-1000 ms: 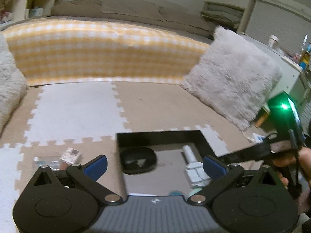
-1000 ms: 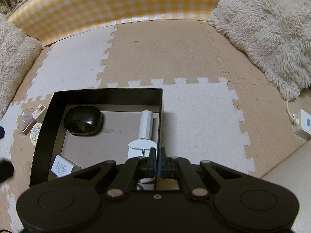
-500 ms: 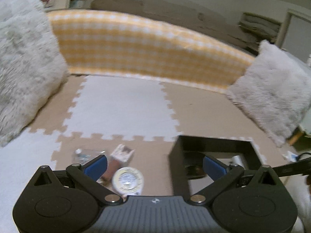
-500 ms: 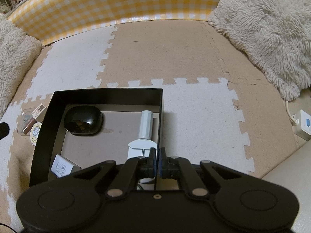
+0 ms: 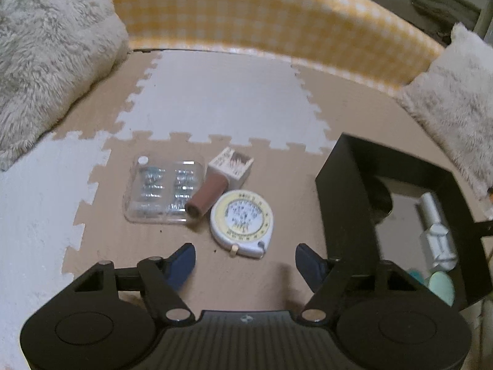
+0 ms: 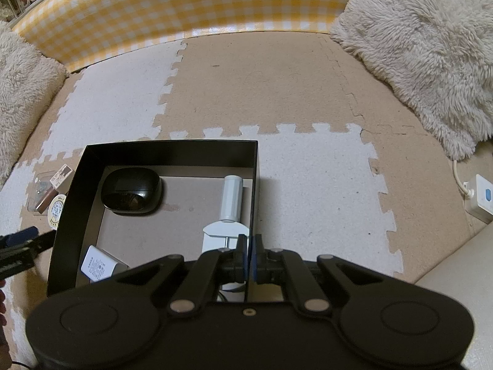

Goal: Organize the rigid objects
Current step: 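Move the left tool back and grasp the yellow-white tape measure, then carry the tape measure into the tray box and open the left tool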

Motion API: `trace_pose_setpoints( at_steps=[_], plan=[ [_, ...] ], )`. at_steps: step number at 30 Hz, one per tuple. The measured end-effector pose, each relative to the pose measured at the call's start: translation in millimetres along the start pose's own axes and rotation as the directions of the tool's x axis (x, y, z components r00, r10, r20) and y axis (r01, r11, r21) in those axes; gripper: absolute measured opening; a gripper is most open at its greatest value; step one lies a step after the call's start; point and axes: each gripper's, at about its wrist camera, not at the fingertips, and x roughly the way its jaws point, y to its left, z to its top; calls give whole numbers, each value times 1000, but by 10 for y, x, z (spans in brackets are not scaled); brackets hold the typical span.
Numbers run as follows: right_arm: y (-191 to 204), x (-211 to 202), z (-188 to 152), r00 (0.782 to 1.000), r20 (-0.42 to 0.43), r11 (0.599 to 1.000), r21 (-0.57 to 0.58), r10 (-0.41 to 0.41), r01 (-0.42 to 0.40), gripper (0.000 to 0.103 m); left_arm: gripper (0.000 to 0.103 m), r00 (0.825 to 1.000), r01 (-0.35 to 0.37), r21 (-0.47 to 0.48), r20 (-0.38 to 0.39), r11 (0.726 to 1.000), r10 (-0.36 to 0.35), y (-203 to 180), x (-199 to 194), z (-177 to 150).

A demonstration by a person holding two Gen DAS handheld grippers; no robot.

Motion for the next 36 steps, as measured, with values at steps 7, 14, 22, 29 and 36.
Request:
trace_pose_setpoints(
  at_steps=[7,14,22,29,36],
  plan=[
    [-1,0,1,1000,0,1000,-1,-1,1,3,57,998,-13,59,67,998,9,-76,138,-41],
    [7,0,-1,1000,-1,1000,-7,-5,5,3,54,991,-52,108,129,993,38,-96,253,3],
    [12,0,-2,1000,-1,1000,-10,-7,7,3,53,988,-64,146,151,987,42,-120,291,8],
    [15,0,-2,1000,-1,1000,-9,-7,7,3,53,994,12,29,106,1000,-15,-32,146,4],
    [16,0,-2,1000,-1,1000,-10,-7,7,3,53,976,146,-49,169,988,-136,-73,-161,105]
  ],
)
